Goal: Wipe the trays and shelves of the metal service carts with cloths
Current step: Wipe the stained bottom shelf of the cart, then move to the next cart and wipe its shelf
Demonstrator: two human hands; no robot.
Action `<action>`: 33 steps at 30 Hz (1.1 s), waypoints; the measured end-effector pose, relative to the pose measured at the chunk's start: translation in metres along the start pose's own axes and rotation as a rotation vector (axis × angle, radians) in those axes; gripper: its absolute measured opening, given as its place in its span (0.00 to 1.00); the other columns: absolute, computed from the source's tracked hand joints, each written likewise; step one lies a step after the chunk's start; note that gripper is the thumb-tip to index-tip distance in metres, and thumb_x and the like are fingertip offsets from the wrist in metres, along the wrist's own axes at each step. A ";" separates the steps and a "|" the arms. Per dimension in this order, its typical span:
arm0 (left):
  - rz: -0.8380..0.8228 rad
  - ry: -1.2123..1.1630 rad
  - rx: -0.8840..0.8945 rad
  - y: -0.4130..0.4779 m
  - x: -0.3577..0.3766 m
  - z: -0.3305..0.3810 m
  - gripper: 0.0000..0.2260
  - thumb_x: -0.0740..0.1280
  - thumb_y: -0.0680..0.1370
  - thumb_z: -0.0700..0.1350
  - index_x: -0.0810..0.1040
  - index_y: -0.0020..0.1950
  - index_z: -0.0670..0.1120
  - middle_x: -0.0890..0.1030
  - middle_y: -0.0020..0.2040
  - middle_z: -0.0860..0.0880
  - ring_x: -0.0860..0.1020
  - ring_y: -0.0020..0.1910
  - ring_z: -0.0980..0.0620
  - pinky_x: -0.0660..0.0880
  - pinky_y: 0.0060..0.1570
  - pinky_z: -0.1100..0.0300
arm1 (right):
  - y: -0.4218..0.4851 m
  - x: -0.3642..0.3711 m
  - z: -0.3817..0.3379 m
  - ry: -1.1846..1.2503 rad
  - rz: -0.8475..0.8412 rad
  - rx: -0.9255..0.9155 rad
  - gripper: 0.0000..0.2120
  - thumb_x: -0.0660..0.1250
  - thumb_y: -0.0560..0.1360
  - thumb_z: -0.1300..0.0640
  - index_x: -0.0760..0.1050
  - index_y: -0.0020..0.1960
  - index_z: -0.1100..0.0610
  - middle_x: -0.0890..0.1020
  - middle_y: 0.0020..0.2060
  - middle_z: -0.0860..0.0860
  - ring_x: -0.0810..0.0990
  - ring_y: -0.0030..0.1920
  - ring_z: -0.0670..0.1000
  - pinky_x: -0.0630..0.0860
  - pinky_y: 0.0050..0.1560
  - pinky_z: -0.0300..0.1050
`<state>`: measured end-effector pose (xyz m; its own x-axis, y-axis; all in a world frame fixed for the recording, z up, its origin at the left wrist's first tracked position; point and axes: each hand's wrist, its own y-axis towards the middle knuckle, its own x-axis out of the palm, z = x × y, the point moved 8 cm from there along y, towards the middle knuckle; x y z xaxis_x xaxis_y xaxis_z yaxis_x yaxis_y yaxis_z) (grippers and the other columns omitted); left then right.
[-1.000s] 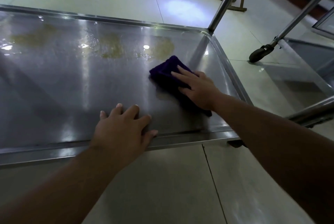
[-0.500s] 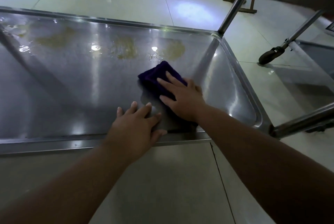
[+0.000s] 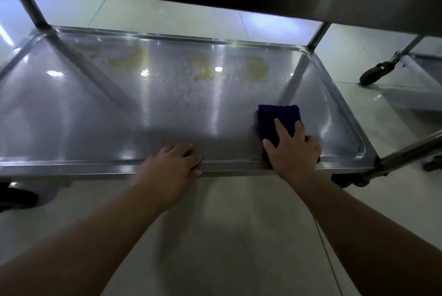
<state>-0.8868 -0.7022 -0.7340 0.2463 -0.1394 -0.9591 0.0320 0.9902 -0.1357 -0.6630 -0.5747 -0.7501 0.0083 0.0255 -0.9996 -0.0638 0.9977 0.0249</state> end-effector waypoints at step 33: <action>-0.056 -0.284 -0.490 -0.344 -0.342 -0.093 0.17 0.61 0.76 0.59 0.73 0.63 0.56 0.77 0.58 0.53 0.77 0.53 0.53 0.73 0.47 0.58 | -0.267 -0.347 -0.238 0.367 -0.847 -0.523 0.17 0.64 0.73 0.53 0.73 0.60 0.40 0.80 0.39 0.40 0.80 0.35 0.39 0.78 0.39 0.42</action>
<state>-1.0717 -0.9957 -0.3825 0.5104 -0.1184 -0.8518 -0.3840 0.8548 -0.3489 -0.8865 -0.8650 -0.4120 -0.0448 -0.7733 -0.6325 -0.6005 0.5268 -0.6016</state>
